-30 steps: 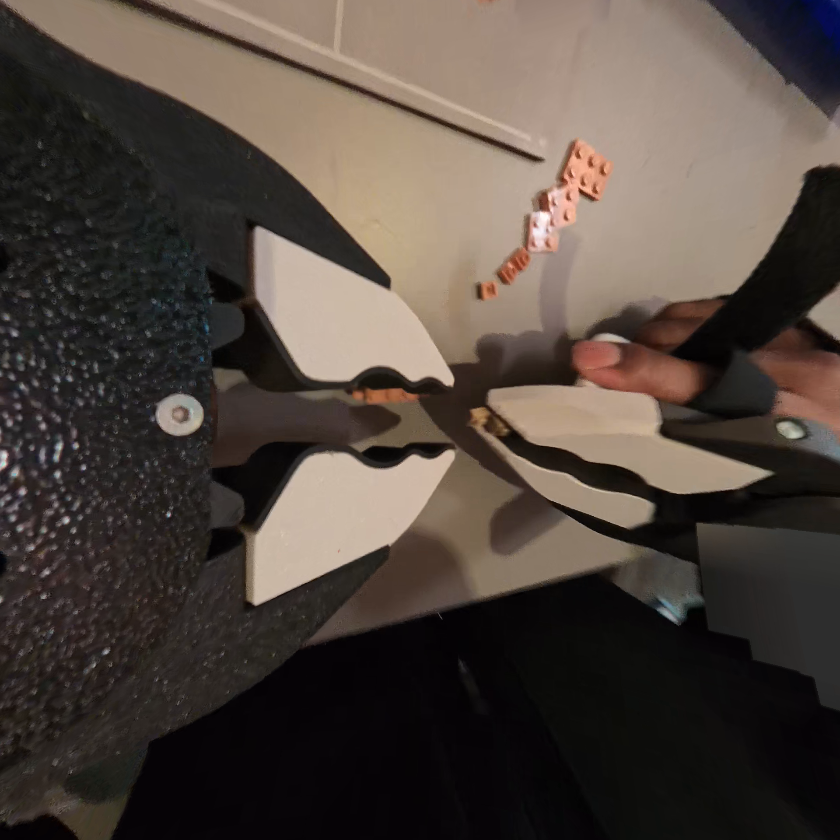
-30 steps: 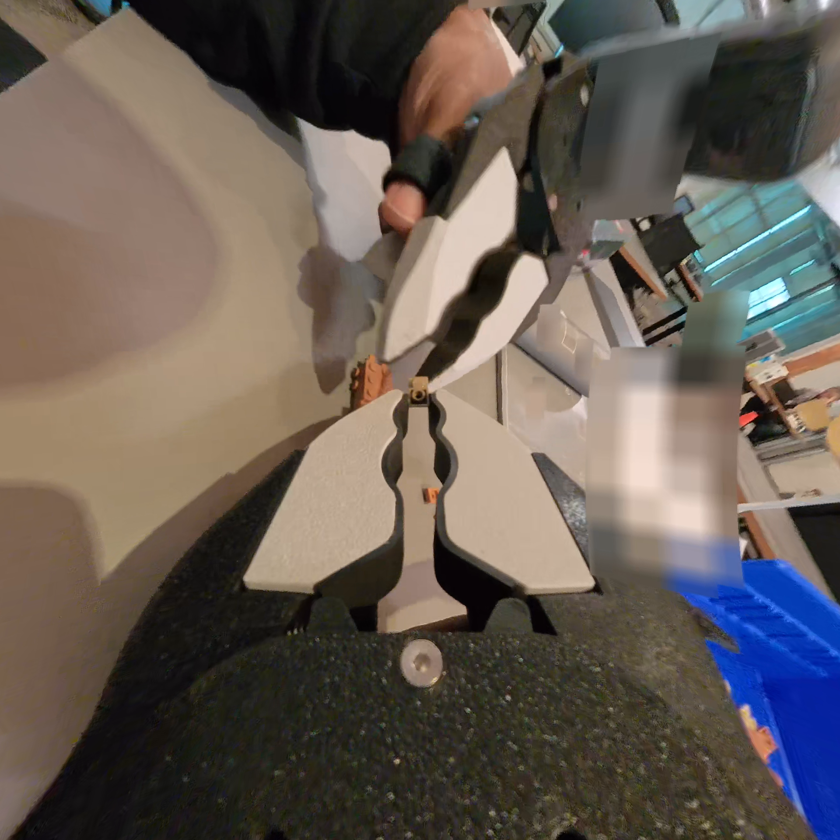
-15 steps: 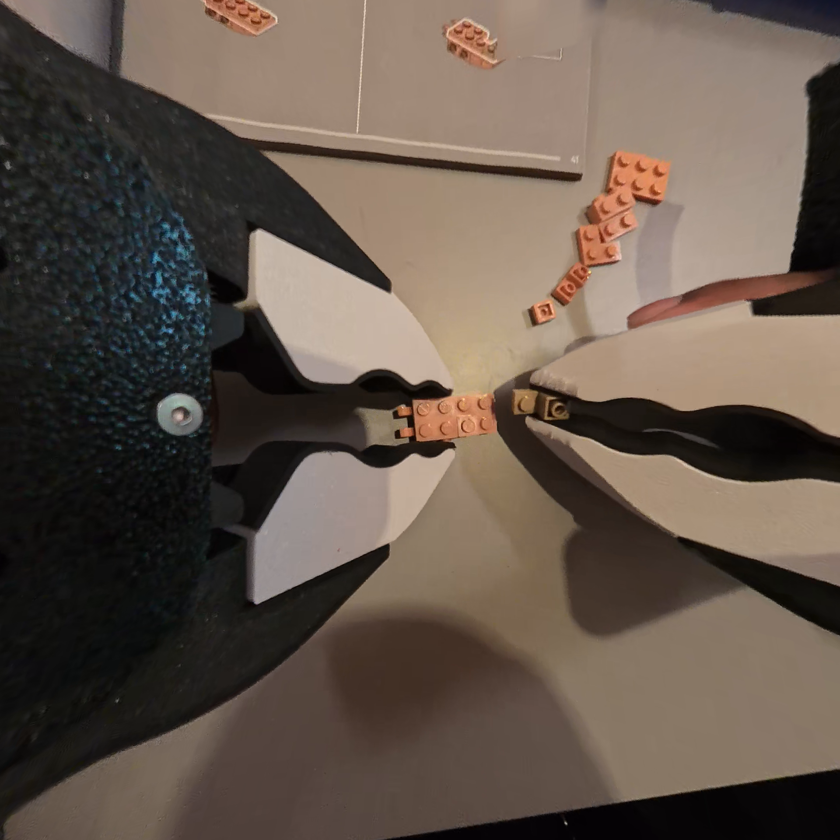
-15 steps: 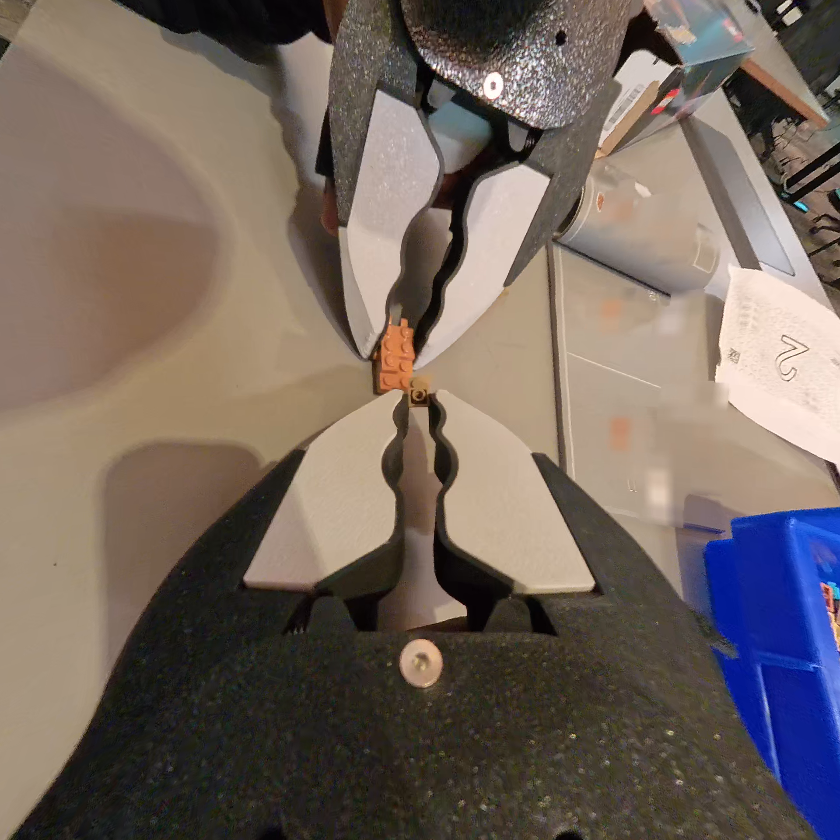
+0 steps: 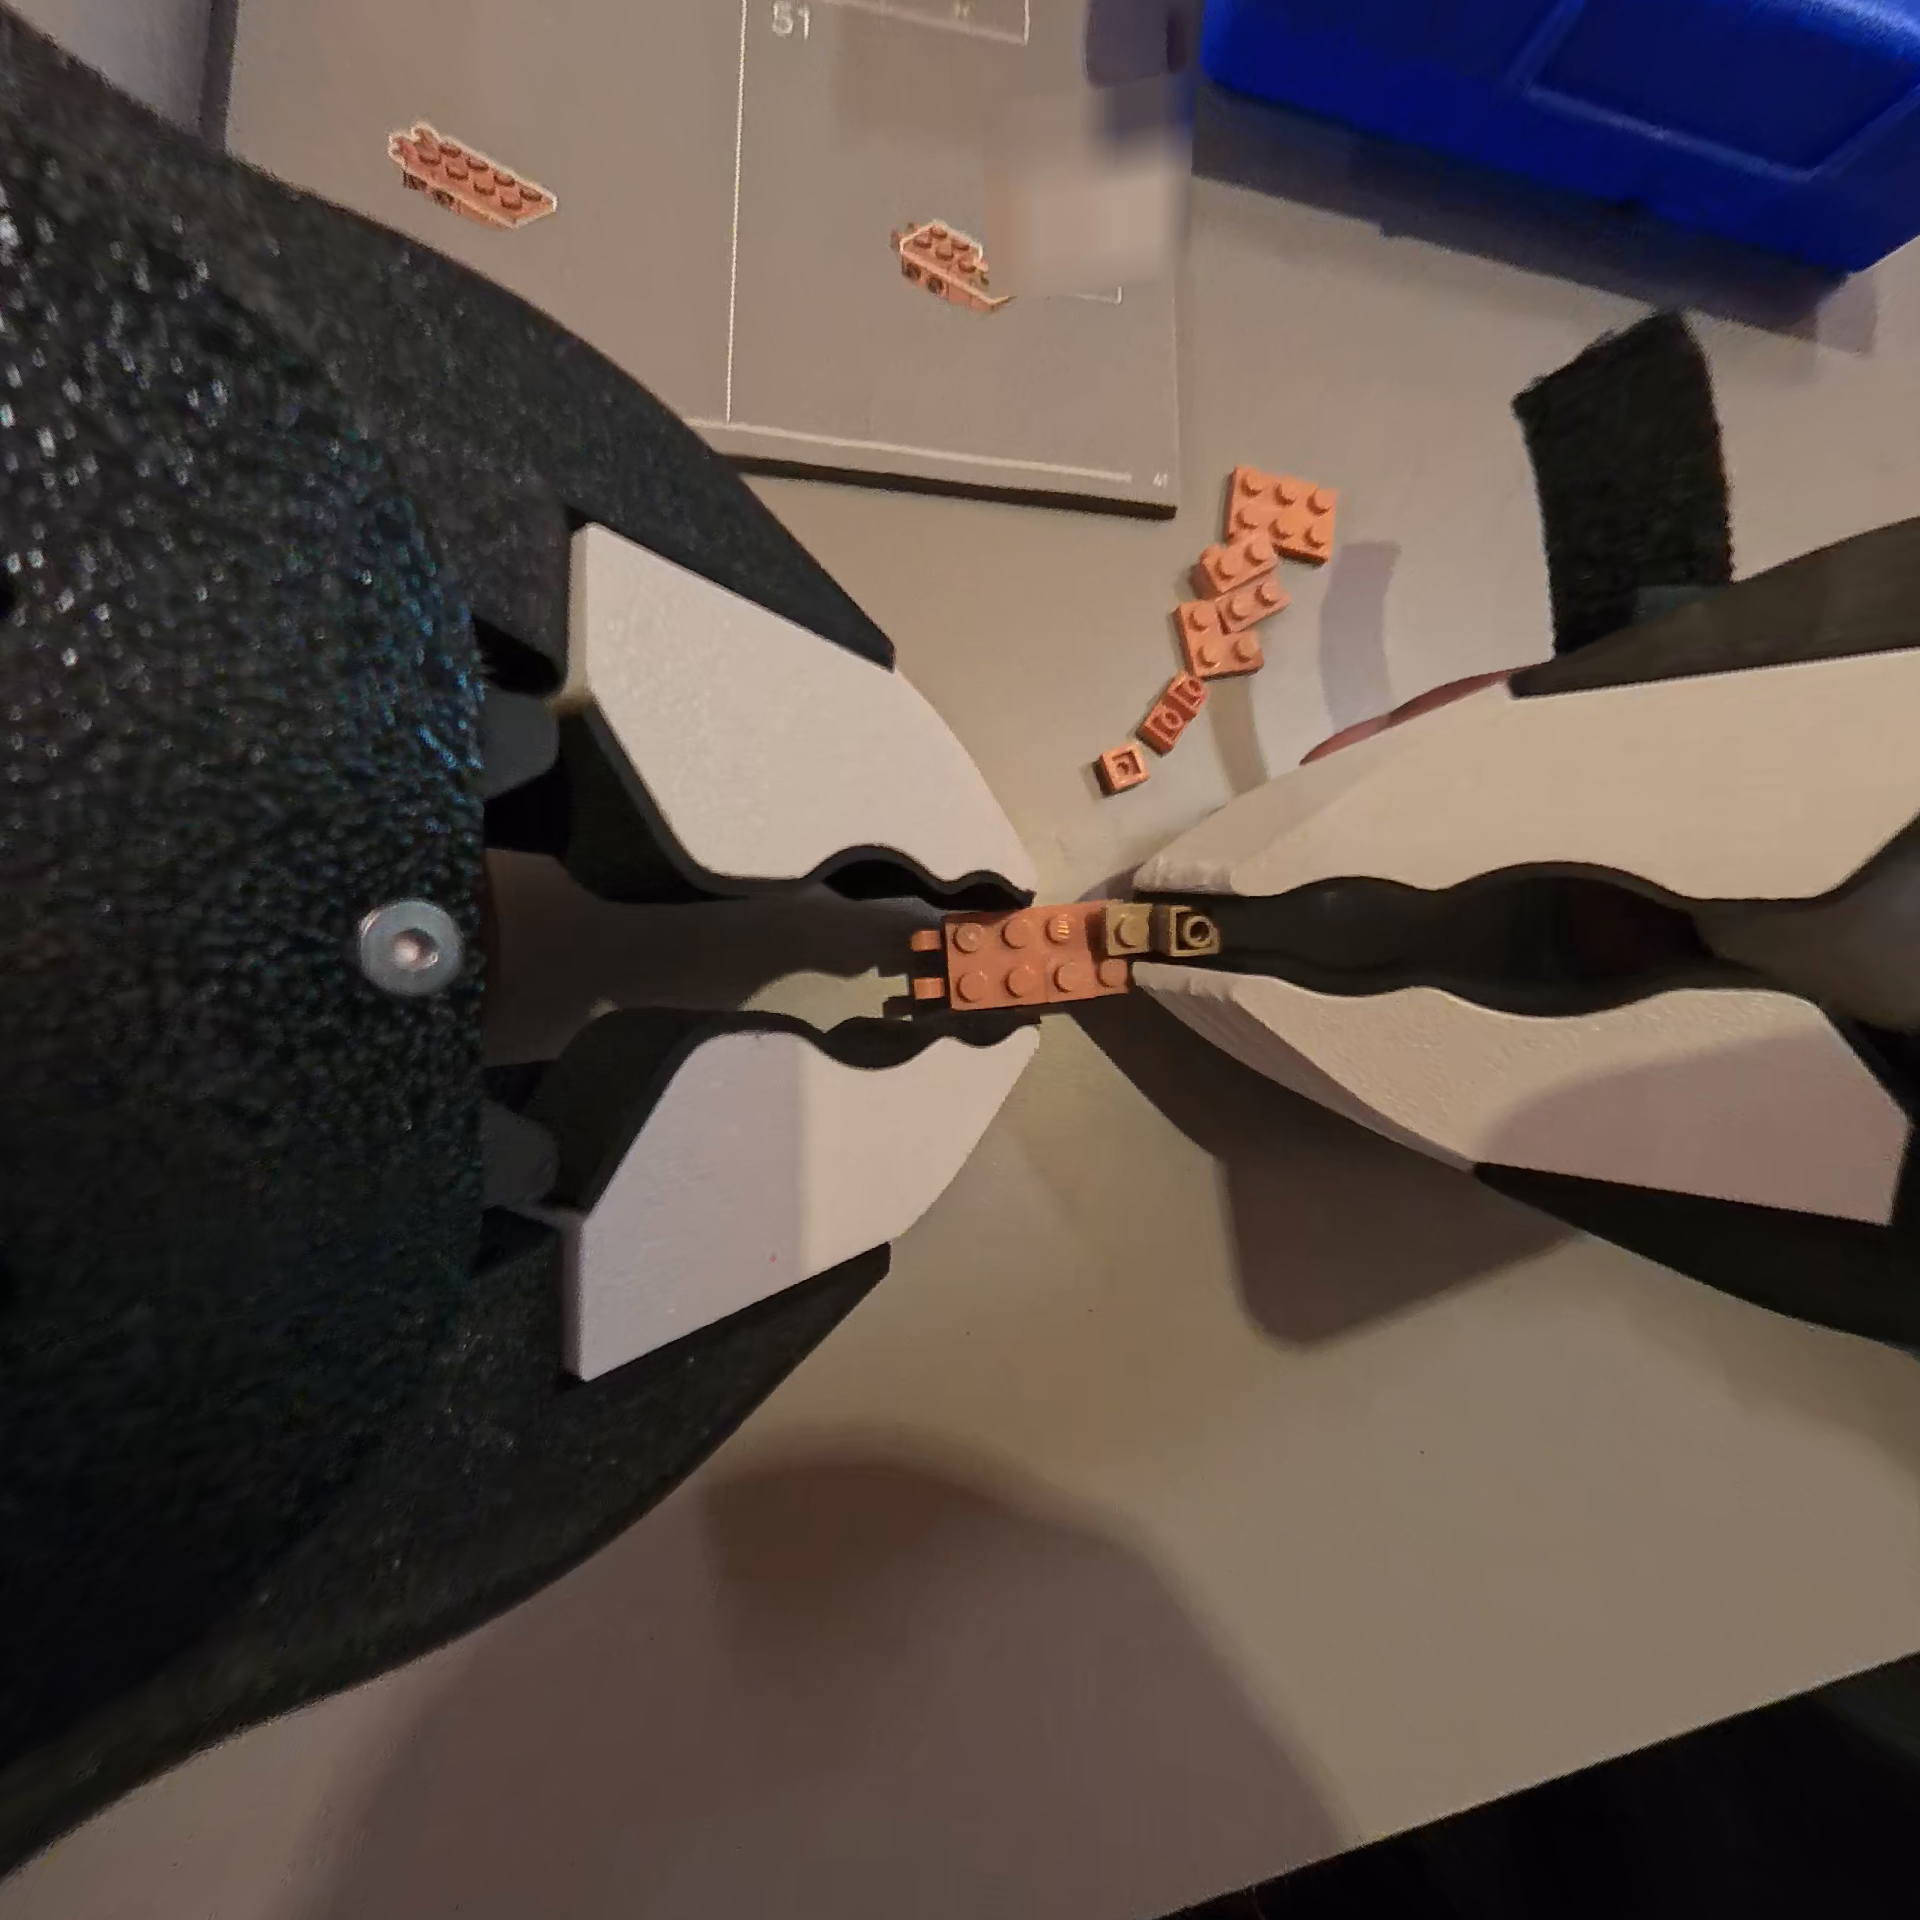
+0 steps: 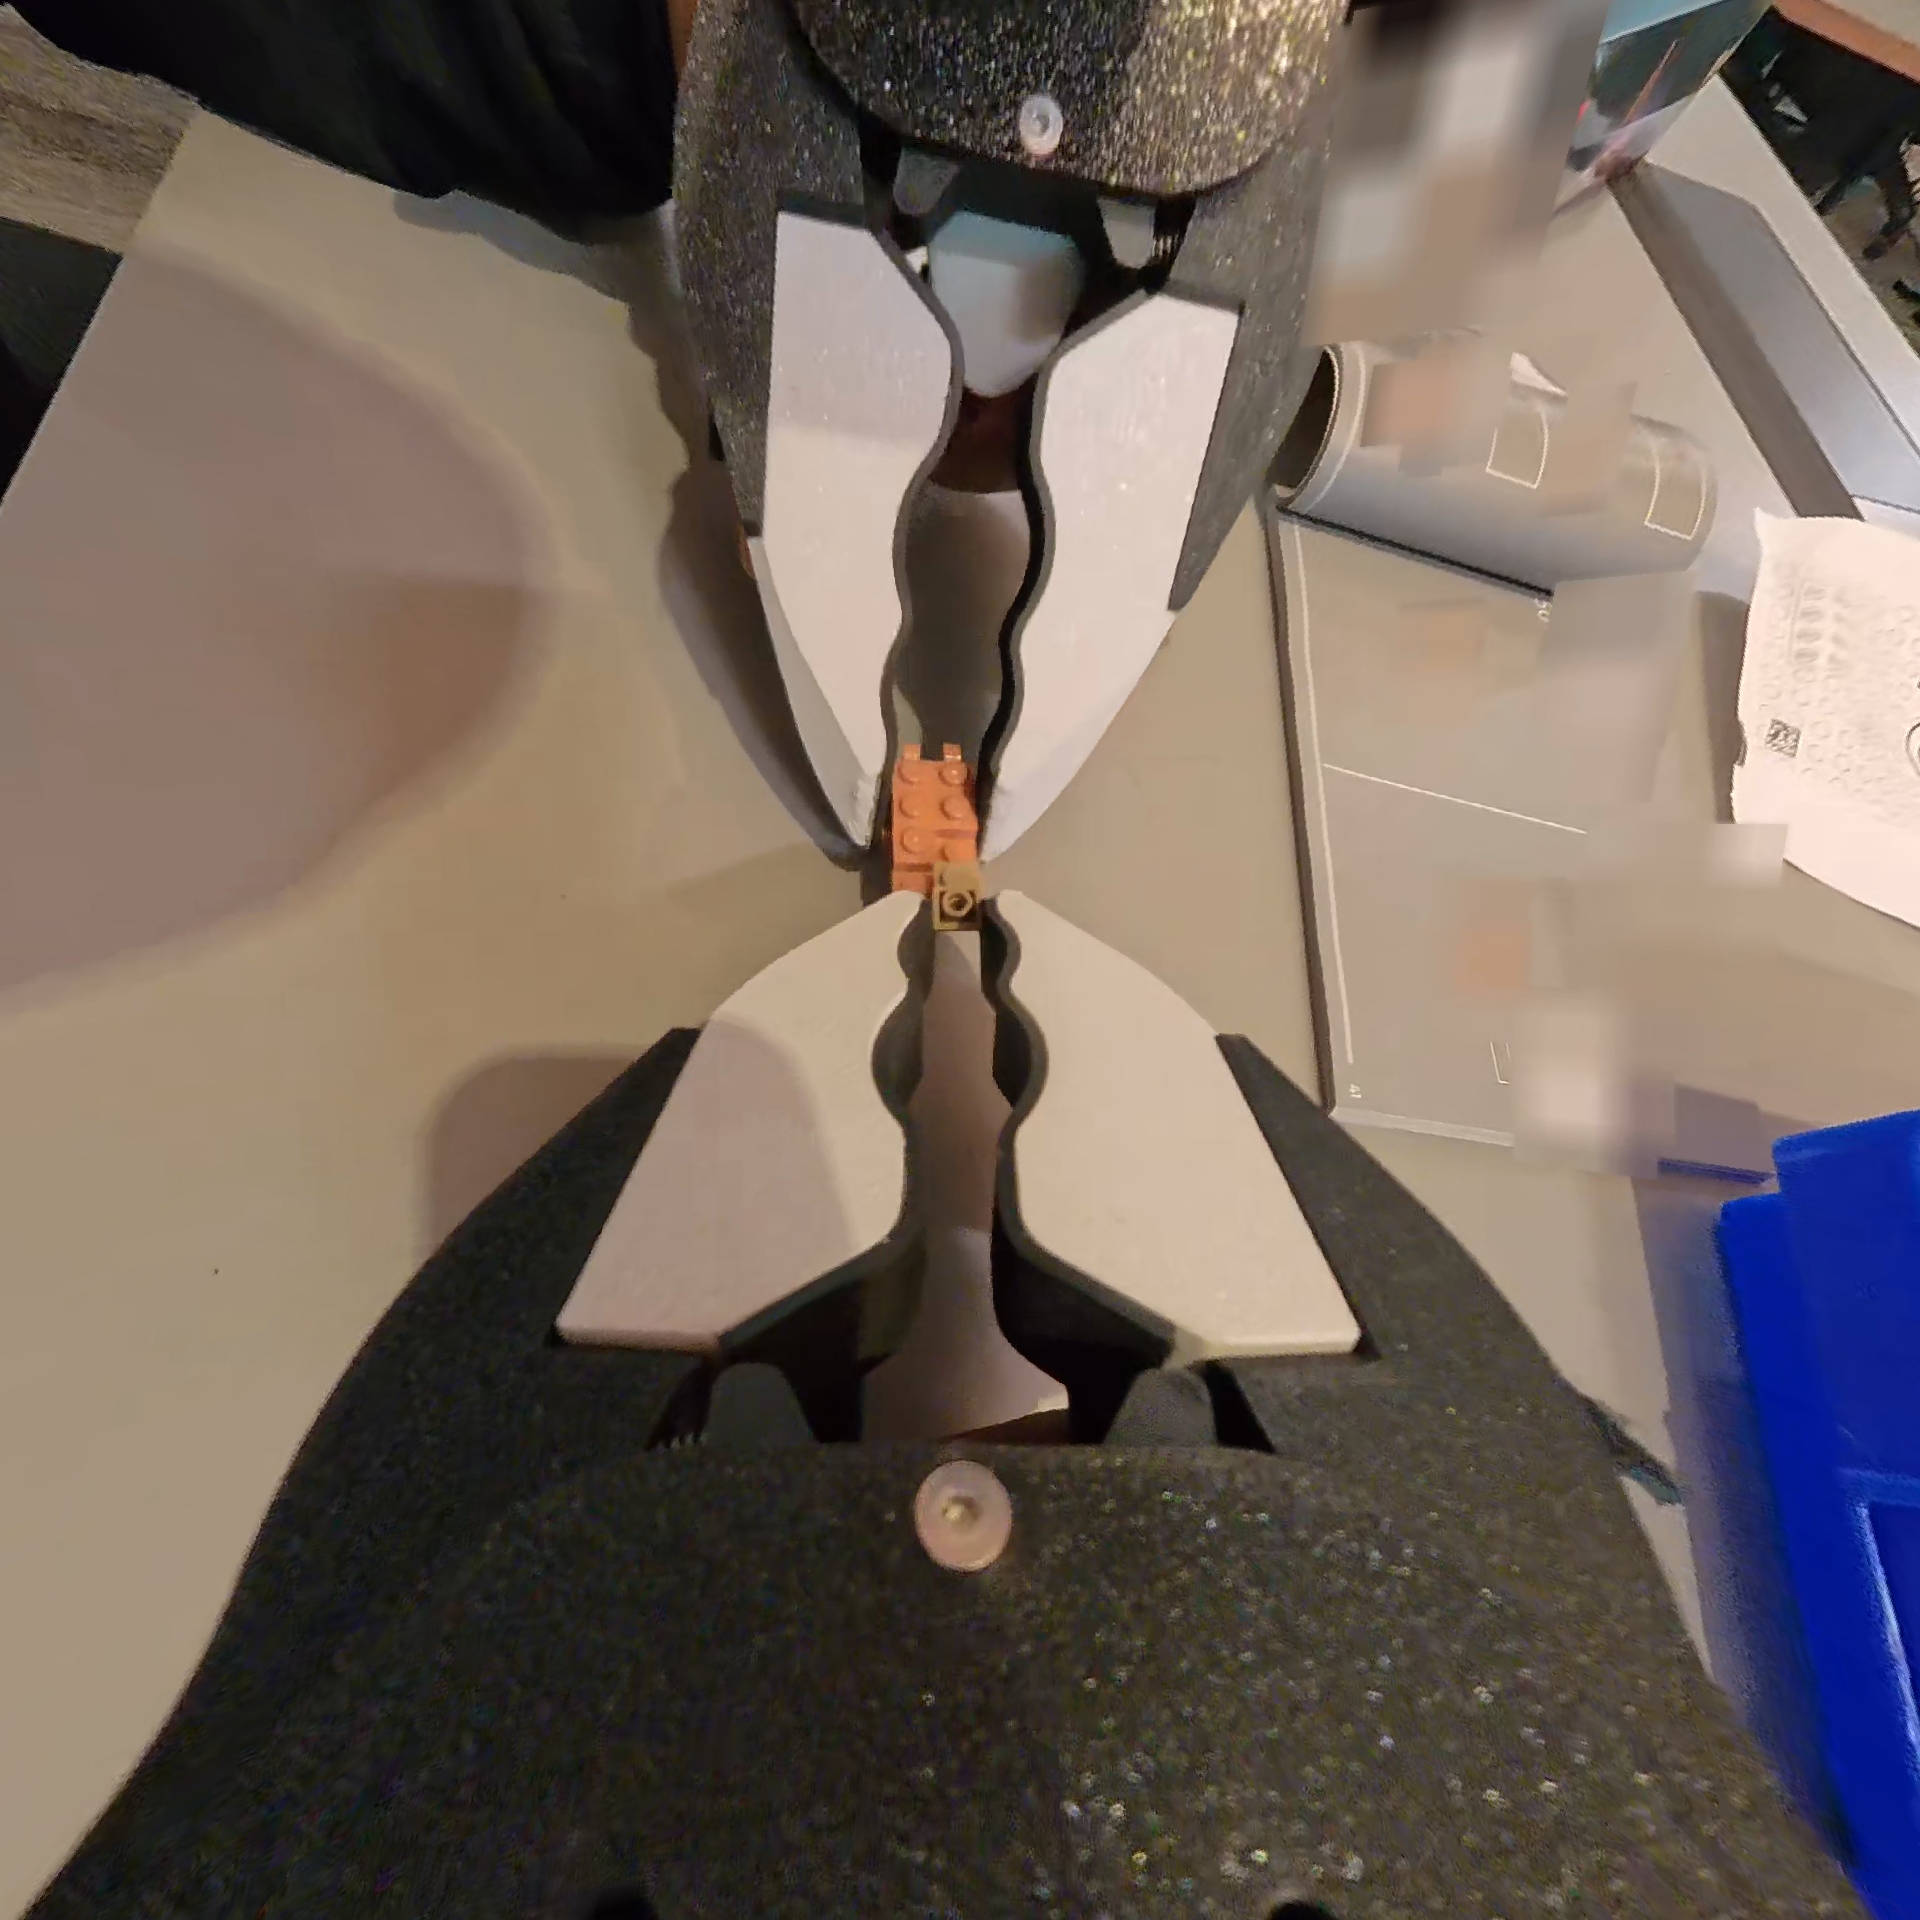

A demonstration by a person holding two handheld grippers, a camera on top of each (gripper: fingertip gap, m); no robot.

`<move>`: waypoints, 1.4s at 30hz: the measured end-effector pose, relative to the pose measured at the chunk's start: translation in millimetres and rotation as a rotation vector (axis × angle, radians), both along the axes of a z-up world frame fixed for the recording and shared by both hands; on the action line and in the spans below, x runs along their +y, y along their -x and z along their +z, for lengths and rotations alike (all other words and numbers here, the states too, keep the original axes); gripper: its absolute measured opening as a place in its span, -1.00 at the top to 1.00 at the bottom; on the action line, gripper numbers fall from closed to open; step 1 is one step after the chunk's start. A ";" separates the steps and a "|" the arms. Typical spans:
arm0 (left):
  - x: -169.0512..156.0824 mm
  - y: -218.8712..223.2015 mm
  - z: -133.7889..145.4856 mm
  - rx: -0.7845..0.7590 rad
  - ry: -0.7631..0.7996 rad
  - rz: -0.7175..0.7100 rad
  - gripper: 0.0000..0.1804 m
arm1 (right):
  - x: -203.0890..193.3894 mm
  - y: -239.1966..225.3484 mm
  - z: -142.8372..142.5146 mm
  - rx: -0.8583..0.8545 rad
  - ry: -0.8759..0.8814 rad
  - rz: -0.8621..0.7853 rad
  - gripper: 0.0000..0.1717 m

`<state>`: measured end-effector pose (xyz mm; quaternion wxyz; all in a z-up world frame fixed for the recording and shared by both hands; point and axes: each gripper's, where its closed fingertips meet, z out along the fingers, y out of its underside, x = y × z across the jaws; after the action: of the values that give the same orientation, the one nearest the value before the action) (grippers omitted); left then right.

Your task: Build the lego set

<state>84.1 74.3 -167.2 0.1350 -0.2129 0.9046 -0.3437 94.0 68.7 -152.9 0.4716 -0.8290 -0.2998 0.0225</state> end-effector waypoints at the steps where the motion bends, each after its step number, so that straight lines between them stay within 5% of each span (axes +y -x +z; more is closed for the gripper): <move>1: 0.2 -0.2 0.1 -0.009 -0.011 -0.005 0.81 | -0.2 -0.1 -0.1 0.004 0.003 -0.001 0.91; 24: -0.1 -2.5 1.9 -0.141 -0.150 -0.058 0.81 | -3.2 0.1 -3.0 0.014 0.033 0.002 0.89; 42: 23.1 2.6 -12.0 0.085 -0.110 0.079 0.80 | 6.4 -10.3 -16.7 -0.052 0.113 -0.088 0.83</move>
<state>81.5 97.3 -179.2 0.1214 -0.2553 0.9179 -0.2783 104.4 75.0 -169.6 0.4166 -0.8671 -0.2732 -0.0027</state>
